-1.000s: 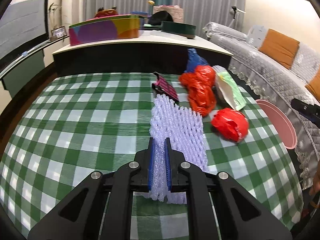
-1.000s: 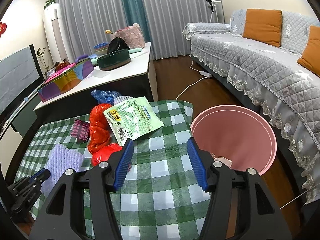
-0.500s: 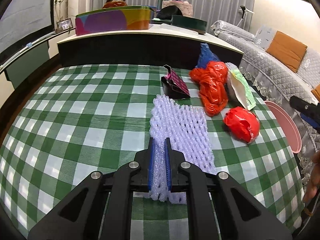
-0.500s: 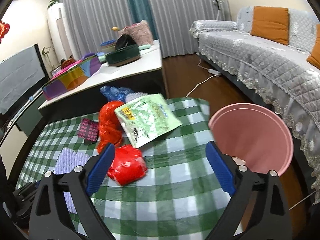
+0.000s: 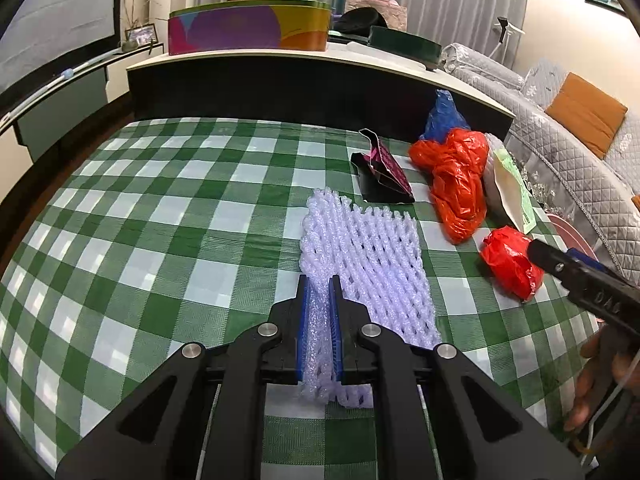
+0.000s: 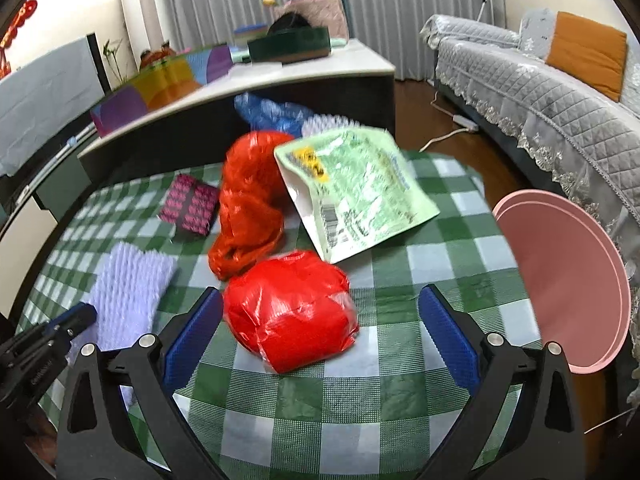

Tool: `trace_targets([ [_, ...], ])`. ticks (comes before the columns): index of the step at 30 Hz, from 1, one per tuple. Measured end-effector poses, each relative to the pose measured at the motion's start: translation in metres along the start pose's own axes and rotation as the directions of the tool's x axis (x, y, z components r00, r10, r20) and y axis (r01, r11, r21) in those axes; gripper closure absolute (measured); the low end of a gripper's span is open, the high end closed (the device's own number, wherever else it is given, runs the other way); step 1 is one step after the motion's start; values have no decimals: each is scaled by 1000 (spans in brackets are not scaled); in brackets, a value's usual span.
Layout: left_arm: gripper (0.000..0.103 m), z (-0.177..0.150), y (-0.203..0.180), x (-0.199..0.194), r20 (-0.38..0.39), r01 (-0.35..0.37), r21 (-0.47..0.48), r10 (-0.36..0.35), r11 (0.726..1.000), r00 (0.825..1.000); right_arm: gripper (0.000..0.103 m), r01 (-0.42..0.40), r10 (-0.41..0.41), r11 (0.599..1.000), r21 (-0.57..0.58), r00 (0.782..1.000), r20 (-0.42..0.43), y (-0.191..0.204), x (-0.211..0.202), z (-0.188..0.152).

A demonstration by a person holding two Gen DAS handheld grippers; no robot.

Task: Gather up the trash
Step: 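Grasp the red plastic bag with the right gripper while the left gripper holds the purple net, then carry the red bag and purple net over the pink bin with both grippers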

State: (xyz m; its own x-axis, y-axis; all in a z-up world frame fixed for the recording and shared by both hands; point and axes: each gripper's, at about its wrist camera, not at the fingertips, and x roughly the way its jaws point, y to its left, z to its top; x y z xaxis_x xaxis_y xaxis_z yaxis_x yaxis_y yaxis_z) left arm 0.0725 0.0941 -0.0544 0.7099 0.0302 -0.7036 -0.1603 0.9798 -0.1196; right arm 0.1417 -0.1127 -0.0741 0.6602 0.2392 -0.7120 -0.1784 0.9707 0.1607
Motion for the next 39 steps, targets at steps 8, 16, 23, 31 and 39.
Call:
trace_targets([
  [8, 93, 2, -7, 4, -7, 7, 17, -7, 1000, 1000, 6, -31, 30, 999, -16, 997, -69, 5, 14, -2],
  [16, 93, 2, -9, 2, -4, 5, 26, -5, 1000, 1000, 30, -26, 23, 998, -50, 998, -55, 9, 6, -1],
  [23, 93, 5, -13, -9, 18, 11, 43, -12, 999, 1000, 31, -35, 35, 998, -56, 999, 1, 9, -19, 2],
  [31, 93, 8, -21, -30, 58, 28, 72, -32, 997, 998, 31, -6, 9, 999, -41, 998, 67, -2, -53, 6],
  [39, 93, 8, -33, -45, 85, 56, 101, -64, 993, 994, 31, 56, -56, 998, 0, 989, 138, -27, -86, 8],
])
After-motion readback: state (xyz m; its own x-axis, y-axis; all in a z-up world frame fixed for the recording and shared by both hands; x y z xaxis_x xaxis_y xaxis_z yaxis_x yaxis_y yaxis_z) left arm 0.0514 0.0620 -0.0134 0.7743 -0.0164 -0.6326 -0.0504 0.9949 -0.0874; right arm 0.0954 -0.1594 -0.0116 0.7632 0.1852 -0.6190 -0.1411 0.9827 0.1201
